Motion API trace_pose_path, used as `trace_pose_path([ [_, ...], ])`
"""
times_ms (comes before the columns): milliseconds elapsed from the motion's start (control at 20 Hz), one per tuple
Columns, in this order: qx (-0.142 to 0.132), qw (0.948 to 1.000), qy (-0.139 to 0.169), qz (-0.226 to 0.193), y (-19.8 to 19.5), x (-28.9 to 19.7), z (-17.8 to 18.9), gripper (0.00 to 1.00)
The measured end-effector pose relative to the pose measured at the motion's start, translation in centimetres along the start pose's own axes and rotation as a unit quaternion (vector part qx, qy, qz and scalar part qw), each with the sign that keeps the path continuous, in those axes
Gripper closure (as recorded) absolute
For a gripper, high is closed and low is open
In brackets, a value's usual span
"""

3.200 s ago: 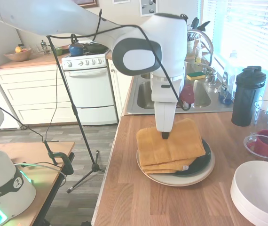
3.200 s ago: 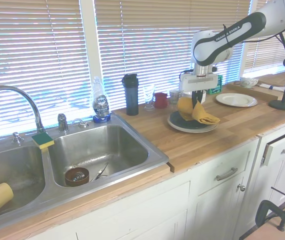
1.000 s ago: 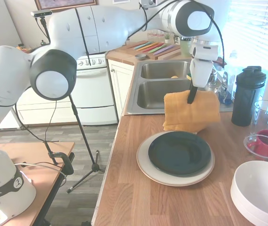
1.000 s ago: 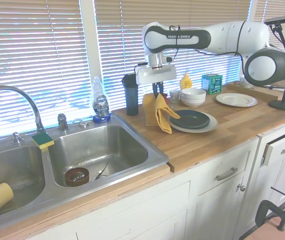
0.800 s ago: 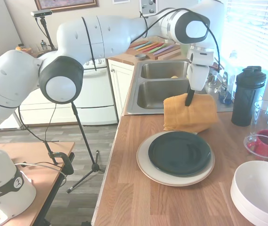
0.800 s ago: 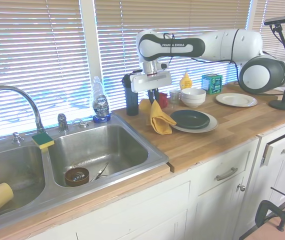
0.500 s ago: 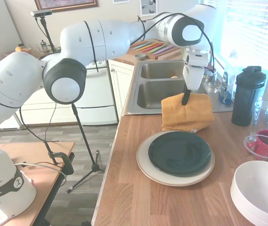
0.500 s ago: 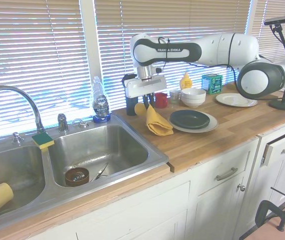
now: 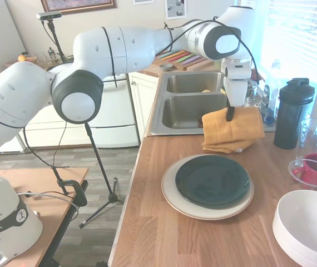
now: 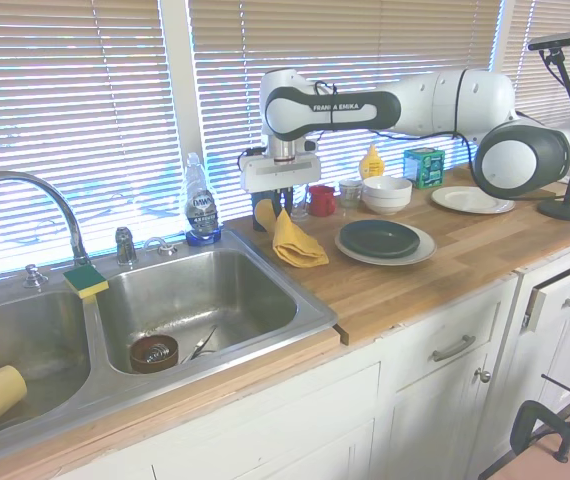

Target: Wipe the blue plate in counterclockwise motion

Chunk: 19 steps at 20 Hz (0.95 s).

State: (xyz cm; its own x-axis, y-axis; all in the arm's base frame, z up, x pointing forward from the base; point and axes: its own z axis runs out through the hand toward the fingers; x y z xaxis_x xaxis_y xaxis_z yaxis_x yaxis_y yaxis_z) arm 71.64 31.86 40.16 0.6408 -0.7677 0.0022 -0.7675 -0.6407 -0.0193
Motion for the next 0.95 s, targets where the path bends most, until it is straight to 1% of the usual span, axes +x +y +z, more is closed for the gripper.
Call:
trace_pose_path([
  [300, 0.006, 1.0000, 0.003, 0.002, 0.3, 0.4, 0.9, 0.00],
  [600, 0.014, 0.9999, 0.008, 0.002, 1.8, 0.4, 0.3, 0.00],
  [750, 0.022, 0.9997, 0.012, 0.004, 3.0, 0.4, -1.0, 0.00],
  [950, 0.036, 0.9991, 0.020, 0.000, 5.4, 0.6, -3.9, 0.00],
])
